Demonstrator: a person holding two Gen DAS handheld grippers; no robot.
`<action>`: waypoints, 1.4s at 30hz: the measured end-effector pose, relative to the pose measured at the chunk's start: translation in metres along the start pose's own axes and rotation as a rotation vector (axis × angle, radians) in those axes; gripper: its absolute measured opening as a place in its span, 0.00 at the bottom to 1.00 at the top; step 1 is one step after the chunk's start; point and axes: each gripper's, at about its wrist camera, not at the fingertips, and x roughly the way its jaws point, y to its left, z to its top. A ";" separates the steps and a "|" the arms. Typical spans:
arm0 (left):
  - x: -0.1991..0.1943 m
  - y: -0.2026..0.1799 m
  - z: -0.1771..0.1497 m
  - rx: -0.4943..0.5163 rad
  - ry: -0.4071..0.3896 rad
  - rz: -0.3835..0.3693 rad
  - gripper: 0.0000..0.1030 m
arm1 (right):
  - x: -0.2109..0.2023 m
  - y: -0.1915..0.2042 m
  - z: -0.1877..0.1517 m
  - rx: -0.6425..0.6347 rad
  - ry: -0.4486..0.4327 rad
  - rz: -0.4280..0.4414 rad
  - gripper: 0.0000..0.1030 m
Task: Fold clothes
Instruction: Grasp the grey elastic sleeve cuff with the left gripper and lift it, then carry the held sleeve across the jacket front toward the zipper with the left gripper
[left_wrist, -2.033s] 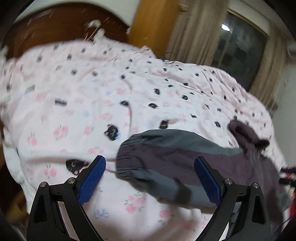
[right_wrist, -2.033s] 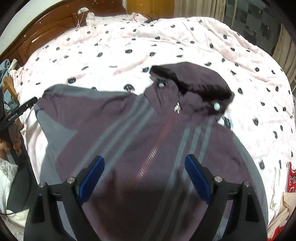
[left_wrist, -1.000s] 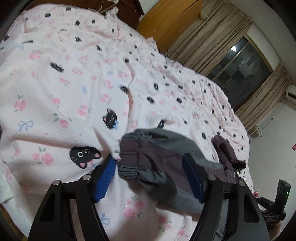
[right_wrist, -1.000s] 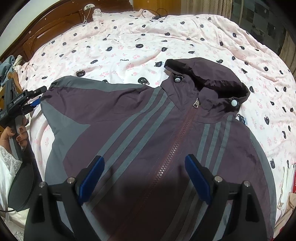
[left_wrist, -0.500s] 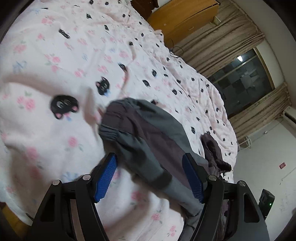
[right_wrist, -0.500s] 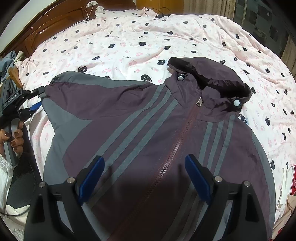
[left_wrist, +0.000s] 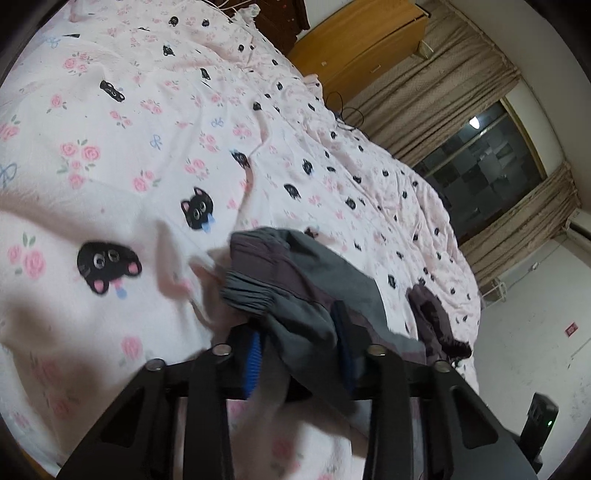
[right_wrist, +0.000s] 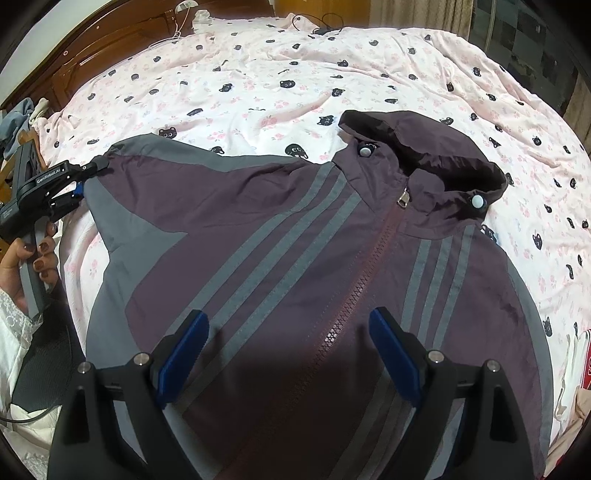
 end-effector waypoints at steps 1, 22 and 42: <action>0.001 0.001 0.001 -0.005 -0.005 0.001 0.25 | 0.000 -0.001 0.000 0.003 0.000 0.000 0.87; -0.030 -0.063 -0.013 0.352 -0.194 0.136 0.11 | -0.013 -0.028 -0.016 0.075 -0.024 -0.005 0.87; -0.025 -0.199 -0.062 0.656 -0.227 0.155 0.11 | -0.044 -0.085 -0.064 0.220 -0.056 -0.023 0.87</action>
